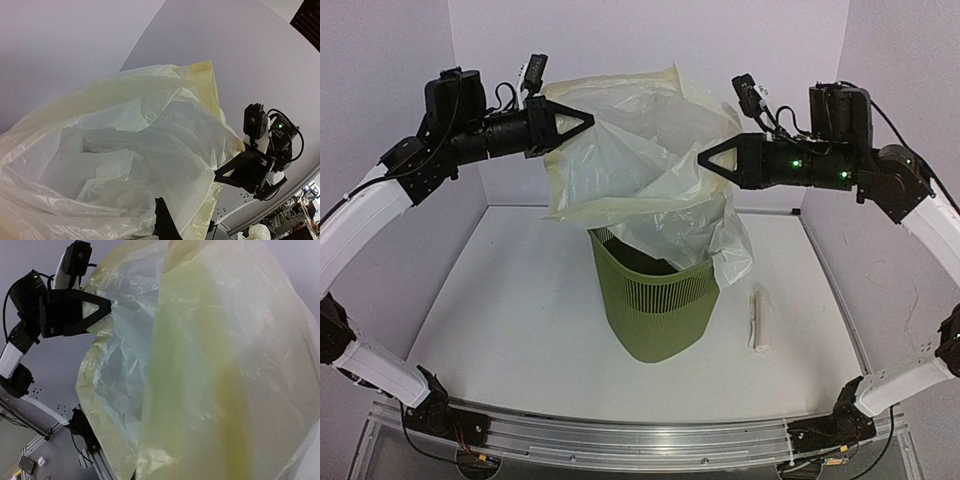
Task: Put the trash bags into the trash bin
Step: Place the trash bag in the trash bin.
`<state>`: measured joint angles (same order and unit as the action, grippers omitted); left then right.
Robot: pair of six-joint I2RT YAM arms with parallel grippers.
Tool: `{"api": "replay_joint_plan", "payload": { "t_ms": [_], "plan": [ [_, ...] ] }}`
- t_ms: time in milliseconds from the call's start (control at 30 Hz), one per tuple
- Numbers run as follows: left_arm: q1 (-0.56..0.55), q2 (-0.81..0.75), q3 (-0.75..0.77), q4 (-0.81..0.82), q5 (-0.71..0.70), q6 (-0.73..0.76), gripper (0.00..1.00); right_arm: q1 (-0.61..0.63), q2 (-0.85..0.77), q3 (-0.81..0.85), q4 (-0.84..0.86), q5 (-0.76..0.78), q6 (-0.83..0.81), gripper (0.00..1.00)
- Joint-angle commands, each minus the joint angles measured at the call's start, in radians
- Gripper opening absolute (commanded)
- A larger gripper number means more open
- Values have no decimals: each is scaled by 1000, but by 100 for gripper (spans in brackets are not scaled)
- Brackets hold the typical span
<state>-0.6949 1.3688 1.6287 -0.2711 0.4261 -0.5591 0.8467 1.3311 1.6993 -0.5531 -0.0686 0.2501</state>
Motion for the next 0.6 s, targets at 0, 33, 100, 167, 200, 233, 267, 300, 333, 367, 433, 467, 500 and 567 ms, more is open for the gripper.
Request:
{"api": "replay_joint_plan", "payload": {
  "t_ms": [0,33,100,167,200,233,267,300,333,367,433,467,500,567],
  "plan": [
    [-2,-103,-3,11,130,-1,0,2,-46,-4,-44,-294,41,0],
    [-2,-113,-8,1,146,9,0,2,-52,-5,-44,-336,45,0],
    [-2,-129,-21,-6,204,33,0,2,-71,-11,-44,-402,54,0],
    [-2,-142,-35,6,310,54,0,2,-89,-23,-42,-444,70,0],
    [-2,-152,-54,24,354,57,0,2,-96,-27,-42,-467,75,0],
    [-2,-164,-69,36,371,58,0,2,-102,-31,-42,-505,79,0],
    [-2,-178,-78,35,360,61,0,3,-107,-33,-42,-540,86,0],
    [-2,-191,-84,24,330,67,1,3,-110,-35,-41,-569,96,0],
    [-2,-203,-89,10,295,71,1,3,-113,-36,-40,-584,106,0],
    [-2,-215,-97,-1,254,73,1,3,-117,-38,-40,-568,121,0],
    [-2,-228,-108,-24,169,66,1,2,-126,-53,-44,-463,136,0],
    [-2,-228,-111,-40,123,56,0,3,-131,-63,-48,-368,135,0],
    [-2,-220,-114,-51,79,49,0,2,-135,-75,-53,-244,135,0],
    [-1,-184,-115,-72,32,45,0,2,-136,-98,-58,1,115,0]
  ]
}}
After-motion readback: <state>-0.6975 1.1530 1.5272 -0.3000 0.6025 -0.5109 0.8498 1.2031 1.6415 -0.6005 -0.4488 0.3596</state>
